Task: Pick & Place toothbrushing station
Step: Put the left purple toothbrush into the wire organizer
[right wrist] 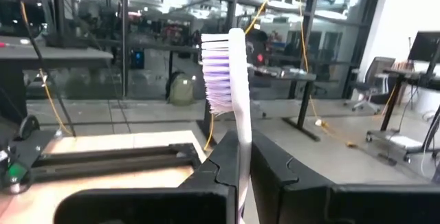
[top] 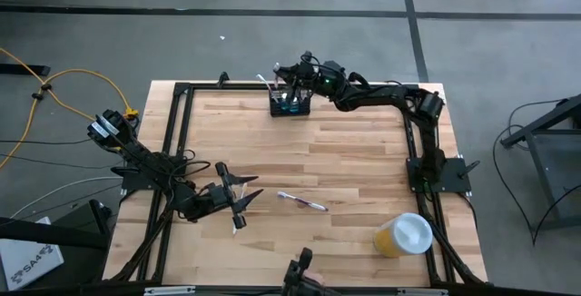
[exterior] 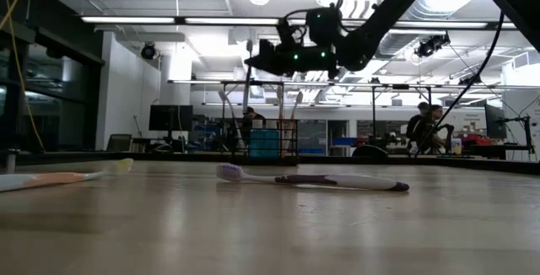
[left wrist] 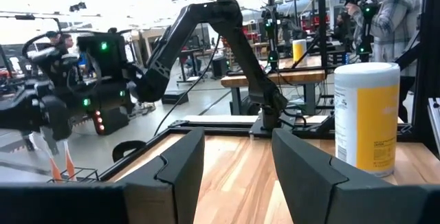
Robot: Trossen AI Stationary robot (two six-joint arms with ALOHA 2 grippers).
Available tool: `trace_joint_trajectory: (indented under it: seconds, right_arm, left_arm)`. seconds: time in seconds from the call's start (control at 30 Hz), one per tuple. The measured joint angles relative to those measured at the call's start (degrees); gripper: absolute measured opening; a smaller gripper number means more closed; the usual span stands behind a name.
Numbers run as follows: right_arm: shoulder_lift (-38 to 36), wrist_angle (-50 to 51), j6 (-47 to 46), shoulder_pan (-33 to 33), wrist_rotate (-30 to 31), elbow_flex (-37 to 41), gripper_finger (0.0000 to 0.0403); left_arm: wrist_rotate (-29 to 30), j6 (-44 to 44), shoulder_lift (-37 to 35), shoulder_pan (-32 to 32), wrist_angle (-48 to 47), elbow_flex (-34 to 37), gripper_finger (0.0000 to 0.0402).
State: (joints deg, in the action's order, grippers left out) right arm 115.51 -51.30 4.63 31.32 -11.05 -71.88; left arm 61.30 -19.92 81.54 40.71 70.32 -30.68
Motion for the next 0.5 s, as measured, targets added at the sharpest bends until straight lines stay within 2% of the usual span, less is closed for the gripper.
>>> trace_joint_trajectory:
  seconds: [0.5]
  right_arm:
    - [6.7,-2.4,-4.0,0.6,-1.3,-1.4,0.0008]
  left_arm:
    - [0.0,-1.1,0.0,-0.2,0.0,0.0,0.0168]
